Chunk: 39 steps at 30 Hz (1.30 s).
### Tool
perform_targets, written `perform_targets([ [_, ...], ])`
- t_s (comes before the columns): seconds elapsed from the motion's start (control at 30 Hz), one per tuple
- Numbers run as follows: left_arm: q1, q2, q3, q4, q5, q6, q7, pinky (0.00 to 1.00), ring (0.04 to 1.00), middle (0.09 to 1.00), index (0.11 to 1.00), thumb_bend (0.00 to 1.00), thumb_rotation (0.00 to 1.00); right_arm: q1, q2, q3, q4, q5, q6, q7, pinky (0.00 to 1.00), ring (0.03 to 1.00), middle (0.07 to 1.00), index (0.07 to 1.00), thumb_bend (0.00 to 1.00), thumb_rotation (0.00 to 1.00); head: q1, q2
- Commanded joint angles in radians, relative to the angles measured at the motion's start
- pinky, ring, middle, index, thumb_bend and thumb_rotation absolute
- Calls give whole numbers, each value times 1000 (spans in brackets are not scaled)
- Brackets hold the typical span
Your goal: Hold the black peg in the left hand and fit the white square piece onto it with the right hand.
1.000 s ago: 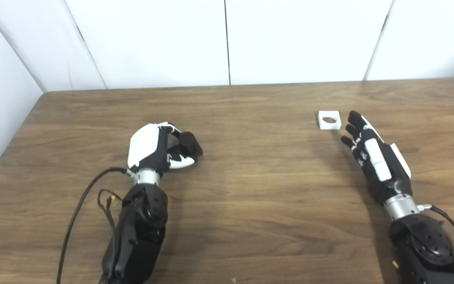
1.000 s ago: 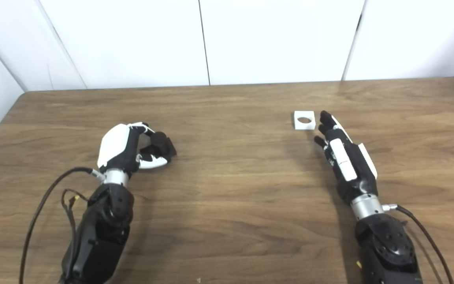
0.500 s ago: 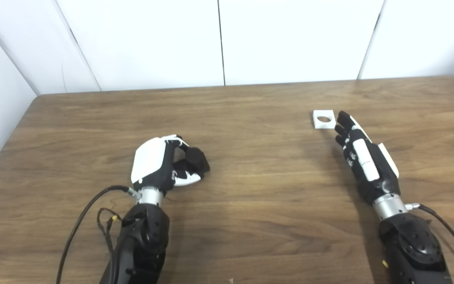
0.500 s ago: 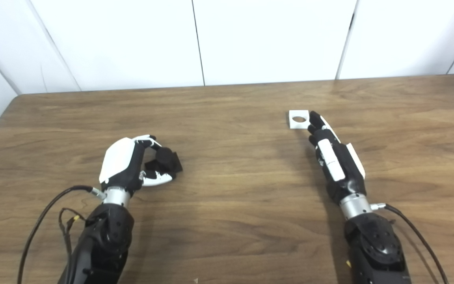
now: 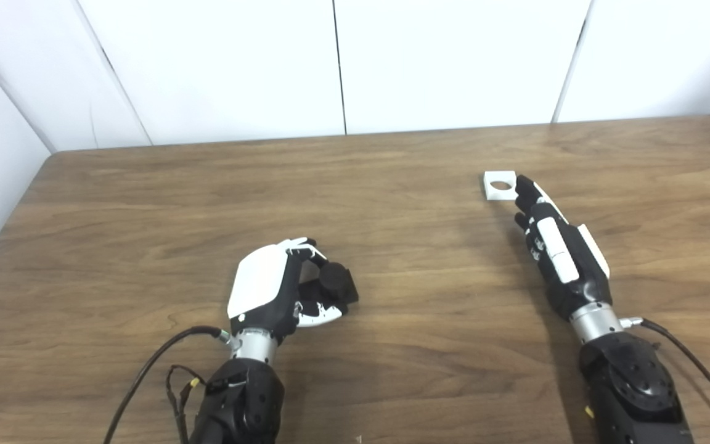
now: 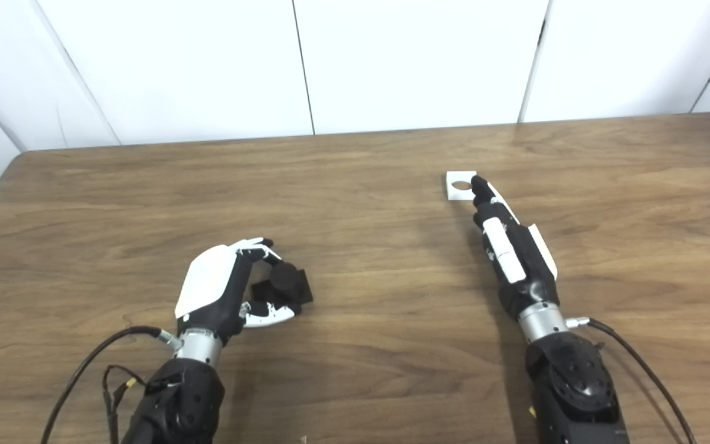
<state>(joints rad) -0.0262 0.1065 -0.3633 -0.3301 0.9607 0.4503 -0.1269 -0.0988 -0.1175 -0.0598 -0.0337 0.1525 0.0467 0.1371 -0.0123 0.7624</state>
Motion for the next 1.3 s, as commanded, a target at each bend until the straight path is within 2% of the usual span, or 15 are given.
perform_targets([
  [0.0, 10, -3, -13, -26, 12, -17, -14, 743, 886, 836, 490, 517, 78, 17, 20, 5, -3, 12, 5, -4, 1000, 996, 971, 935, 657, 804, -1, 2],
  [0.1, 28, -20, -14, -42, -20, -12, -35, 758, 925, 859, 490, 517, 73, 18, 22, 3, -6, 15, 14, -3, 1000, 998, 972, 934, 663, 796, -3, 4],
  [0.37, 51, -37, -39, -50, -6, -25, -40, 771, 910, 846, 490, 517, 72, 11, 21, 4, 0, 7, 6, -2, 1000, 996, 968, 934, 652, 803, -8, 9],
  [0.57, 64, -67, -43, -66, -34, -4, -73, 764, 931, 868, 490, 516, 71, 9, 22, 3, -19, -1, 32, -11, 1000, 988, 965, 930, 657, 801, -9, 12],
  [0.73, 73, -82, -48, -75, -22, 9, -95, 748, 919, 863, 490, 516, 73, 7, 16, 3, -10, 1, 19, -3, 1000, 989, 968, 933, 662, 807, -10, 13],
  [1.17, 80, -80, -45, -58, -10, 5, -96, 757, 921, 863, 490, 517, 71, -6, 1, -2, -22, 28, 18, 20, 999, 999, 984, 951, 634, 808, -15, 11],
  [1.27, 80, -78, -46, -50, -3, 3, -94, 759, 923, 863, 491, 517, 73, -27, -11, -7, -39, 36, 42, 20, 1000, 1000, 990, 958, 639, 811, -19, 9],
])
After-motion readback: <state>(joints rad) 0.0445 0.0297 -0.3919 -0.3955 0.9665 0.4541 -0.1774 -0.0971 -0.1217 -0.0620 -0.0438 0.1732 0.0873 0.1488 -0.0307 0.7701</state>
